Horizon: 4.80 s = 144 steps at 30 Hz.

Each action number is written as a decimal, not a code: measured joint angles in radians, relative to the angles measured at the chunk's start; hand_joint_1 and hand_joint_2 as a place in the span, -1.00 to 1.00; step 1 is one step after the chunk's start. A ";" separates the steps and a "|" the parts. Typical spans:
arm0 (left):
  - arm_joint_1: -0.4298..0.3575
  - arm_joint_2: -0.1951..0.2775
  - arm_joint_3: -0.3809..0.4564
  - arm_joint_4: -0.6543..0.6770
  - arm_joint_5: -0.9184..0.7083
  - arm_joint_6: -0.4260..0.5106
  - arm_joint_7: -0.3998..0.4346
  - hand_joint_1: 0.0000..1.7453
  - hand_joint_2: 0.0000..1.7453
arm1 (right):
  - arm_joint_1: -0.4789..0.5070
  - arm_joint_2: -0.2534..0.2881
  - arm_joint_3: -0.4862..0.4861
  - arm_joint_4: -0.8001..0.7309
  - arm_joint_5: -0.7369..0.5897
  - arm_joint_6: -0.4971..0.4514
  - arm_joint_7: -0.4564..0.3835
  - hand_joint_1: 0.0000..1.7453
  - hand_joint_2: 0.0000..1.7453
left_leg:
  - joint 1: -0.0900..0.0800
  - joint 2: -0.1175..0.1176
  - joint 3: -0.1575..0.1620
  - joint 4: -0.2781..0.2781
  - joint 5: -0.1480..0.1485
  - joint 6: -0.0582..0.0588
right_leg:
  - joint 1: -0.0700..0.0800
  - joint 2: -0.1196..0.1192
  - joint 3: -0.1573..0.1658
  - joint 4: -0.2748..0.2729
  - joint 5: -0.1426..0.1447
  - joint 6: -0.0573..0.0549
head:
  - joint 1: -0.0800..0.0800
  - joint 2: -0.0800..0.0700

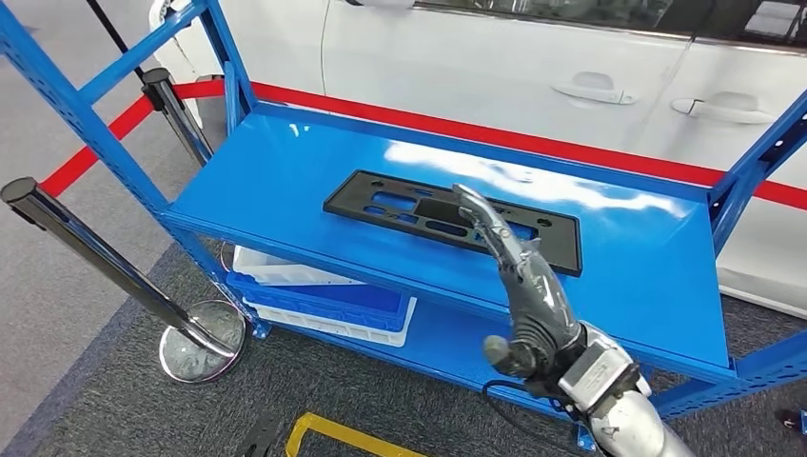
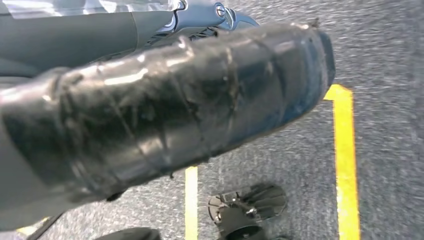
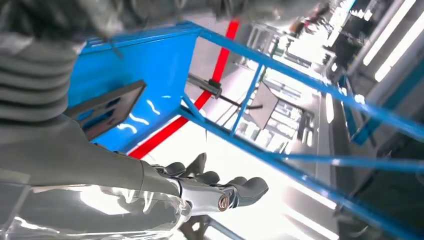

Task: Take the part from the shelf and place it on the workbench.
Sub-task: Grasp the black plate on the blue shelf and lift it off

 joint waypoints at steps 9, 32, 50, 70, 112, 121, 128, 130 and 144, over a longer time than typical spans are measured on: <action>-0.033 -0.021 -0.026 -0.001 -0.033 -0.021 0.021 -1.00 -1.00 | -0.145 0.057 0.113 0.152 0.113 0.030 0.026 -1.00 1.00 | 0.007 -0.001 0.054 -0.094 0.042 0.010 | -0.002 -0.007 -0.095 0.192 -0.092 0.033 | 0.005 0.000; -0.067 -0.046 -0.086 -0.001 -0.065 -0.051 0.061 -1.00 -1.00 | -0.382 0.241 0.321 0.643 0.313 0.056 0.055 -1.00 1.00 | 0.022 -0.009 0.016 -0.029 0.010 -0.048 | -0.014 -0.002 -0.014 -0.011 0.020 0.020 | -0.007 0.000; -0.085 -0.064 -0.112 -0.001 -0.083 -0.078 0.073 -1.00 -1.00 | -0.612 0.390 0.359 1.234 0.541 -0.138 0.159 -1.00 1.00 | 0.019 -0.007 0.005 -0.006 -0.003 -0.043 | -0.004 -0.003 -0.029 -0.003 0.026 0.011 | -0.005 0.000; -0.081 -0.071 -0.125 -0.001 -0.078 -0.071 0.062 -1.00 -1.00 | -0.696 0.387 0.359 1.481 0.620 -0.142 0.273 -1.00 1.00 | 0.027 -0.002 0.018 -0.047 0.030 -0.014 | -0.008 0.001 -0.135 0.226 -0.087 0.043 | -0.002 0.000; -0.060 -0.064 -0.126 -0.001 -0.062 -0.064 0.060 -1.00 -1.00 | -0.644 0.322 0.358 1.548 0.806 -0.178 0.384 1.00 1.00 | 0.020 -0.006 0.010 0.004 -0.015 -0.049 | -0.010 0.001 -0.025 -0.012 0.034 0.014 | -0.006 0.000; -0.052 -0.063 -0.126 -0.001 -0.040 -0.129 -0.031 -1.00 1.00 | -0.631 0.320 0.347 1.548 0.782 -0.254 0.331 1.00 1.00 | 0.026 -0.005 -0.008 0.047 -0.011 -0.054 | -0.009 0.005 -0.020 -0.014 0.035 0.007 | -0.011 0.000; -0.059 -0.064 -0.126 -0.001 -0.065 -0.064 -0.071 -1.00 1.00 | -0.628 0.310 0.289 1.512 0.702 -0.390 0.197 1.00 1.00 | 0.026 -0.001 0.044 -0.060 0.021 -0.019 | -0.005 0.005 -0.038 0.019 0.011 0.039 | -0.008 0.000; -0.063 -0.064 -0.126 -0.001 -0.064 -0.046 -0.073 -1.00 1.00 | -0.626 0.305 0.272 1.484 0.688 -0.422 0.169 1.00 1.00 | 0.026 0.001 0.048 -0.067 0.025 -0.012 | -0.002 0.003 -0.092 0.140 -0.053 0.041 | -0.004 0.000; -0.069 -0.064 -0.125 -0.001 -0.043 -0.009 -0.113 -1.00 1.00 | -0.545 0.271 0.131 1.077 0.551 -0.496 0.043 1.00 1.00 | 0.027 -0.003 -0.013 0.066 -0.055 -0.057 | -0.013 0.005 -0.019 -0.007 0.023 0.011 | -0.008 0.000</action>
